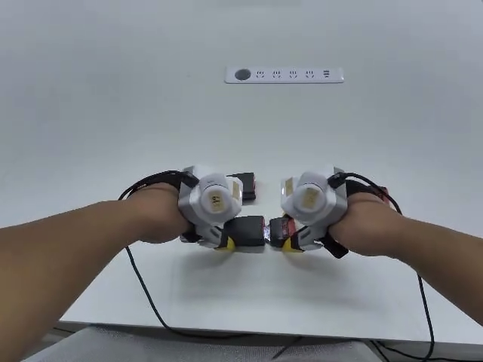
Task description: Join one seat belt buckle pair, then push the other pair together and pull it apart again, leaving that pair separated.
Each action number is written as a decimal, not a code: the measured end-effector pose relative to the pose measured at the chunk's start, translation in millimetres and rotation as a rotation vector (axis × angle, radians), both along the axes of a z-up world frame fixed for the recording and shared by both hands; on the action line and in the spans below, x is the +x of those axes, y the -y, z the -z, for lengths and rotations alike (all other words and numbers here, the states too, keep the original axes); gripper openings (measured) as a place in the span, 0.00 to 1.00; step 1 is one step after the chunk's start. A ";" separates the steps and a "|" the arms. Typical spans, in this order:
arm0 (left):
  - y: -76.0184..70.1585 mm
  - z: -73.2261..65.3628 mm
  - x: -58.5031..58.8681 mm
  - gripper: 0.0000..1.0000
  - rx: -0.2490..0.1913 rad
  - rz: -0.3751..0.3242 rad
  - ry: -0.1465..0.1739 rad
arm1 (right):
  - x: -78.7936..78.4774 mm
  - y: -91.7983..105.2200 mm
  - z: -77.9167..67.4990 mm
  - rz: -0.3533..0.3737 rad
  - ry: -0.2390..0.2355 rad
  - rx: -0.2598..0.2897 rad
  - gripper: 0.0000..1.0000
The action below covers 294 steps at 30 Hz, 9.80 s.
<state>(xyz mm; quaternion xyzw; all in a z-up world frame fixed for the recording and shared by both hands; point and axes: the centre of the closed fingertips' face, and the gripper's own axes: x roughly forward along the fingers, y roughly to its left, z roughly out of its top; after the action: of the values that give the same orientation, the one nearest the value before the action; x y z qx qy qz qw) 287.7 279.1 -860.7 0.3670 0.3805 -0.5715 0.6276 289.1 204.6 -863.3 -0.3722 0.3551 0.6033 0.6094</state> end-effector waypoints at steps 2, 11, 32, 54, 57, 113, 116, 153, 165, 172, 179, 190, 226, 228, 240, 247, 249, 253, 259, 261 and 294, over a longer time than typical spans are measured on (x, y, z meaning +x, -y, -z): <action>-0.3 0.4 0.4 0.31 -0.011 -0.011 -0.001 | 1.8 -0.4 0.5 0.003 -0.012 0.000 0.34; -0.3 0.2 -0.4 0.31 -0.008 -0.025 0.006 | 0.8 0.6 0.5 -0.006 0.005 -0.004 0.34; -17.0 -16.8 3.7 0.40 0.133 -0.059 0.082 | -0.8 0.1 -30.1 0.055 0.048 0.041 0.40; -22.9 -37.7 80.6 0.48 0.047 -0.131 0.183 | 67.1 104.3 -37.6 0.197 0.102 -0.014 0.40; -18.8 -34.4 86.0 0.48 0.041 -0.114 0.180 | 73.7 125.4 -34.9 0.211 0.100 -0.032 0.40; -9.6 -6.2 83.5 0.32 0.044 -0.036 0.043 | 71.0 108.2 -2.3 0.042 -0.002 -0.247 0.36; -10.8 -5.2 84.6 0.32 0.055 -0.037 0.042 | 71.3 83.8 -1.0 0.020 0.006 -0.222 0.36; -9.3 1.5 89.2 0.32 0.112 -0.002 0.016 | 91.7 -11.4 -0.5 -0.031 0.048 -0.044 0.34; -8.0 -2.7 85.3 0.31 0.102 0.000 0.012 | 89.9 -33.7 -3.4 -0.037 0.069 -0.028 0.33; -8.7 -5.4 84.3 0.32 0.062 -0.017 0.029 | 89.5 -30.3 -3.1 -0.012 0.041 0.018 0.34; -8.0 -6.1 84.3 0.32 0.065 -0.036 0.019 | 84.2 -30.5 -6.4 -0.016 0.014 0.060 0.35; -9.6 -4.8 85.0 0.32 0.052 -0.057 0.004 | 86.7 -20.9 -4.8 -0.016 0.025 0.022 0.35; -7.4 -3.9 83.8 0.33 0.086 -0.058 0.000 | 69.5 146.3 -8.8 0.123 0.054 -0.178 0.37; -8.1 -4.1 83.9 0.33 0.093 -0.073 -0.004 | 67.5 147.1 -9.3 0.122 0.059 -0.190 0.37; -11.2 -7.9 83.6 0.33 0.085 -0.128 0.044 | 72.2 148.8 -10.4 0.150 0.129 -0.214 0.39; -11.8 -18.6 93.3 0.49 0.111 -0.042 0.204 | 80.2 159.1 -12.0 0.305 0.173 -0.143 0.49; -17.1 -25.8 95.5 0.51 0.098 -0.070 0.219 | 75.7 156.2 -16.4 0.383 0.144 -0.070 0.49; -26.8 -45.7 98.7 0.53 0.012 -0.168 0.244 | 64.9 149.8 -32.8 0.446 0.161 0.031 0.53; -45.7 -69.1 73.7 0.57 -0.069 -0.226 0.290 | 47.9 144.8 -47.4 0.477 0.201 0.117 0.64; -53.2 -74.1 64.8 0.59 -0.078 -0.241 0.310 | 36.8 140.6 -52.8 0.473 0.206 0.135 0.64; -116.4 -106.3 -54.0 1.00 -0.287 -0.574 0.278 | -41.2 153.0 -102.3 0.554 0.230 0.230 0.96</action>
<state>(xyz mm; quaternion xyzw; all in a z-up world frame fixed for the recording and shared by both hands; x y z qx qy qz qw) 233.7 395.5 -754.4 0.2275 0.2947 -0.3638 0.8538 247.8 51.7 -761.0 -0.2559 0.3013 0.4045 0.8247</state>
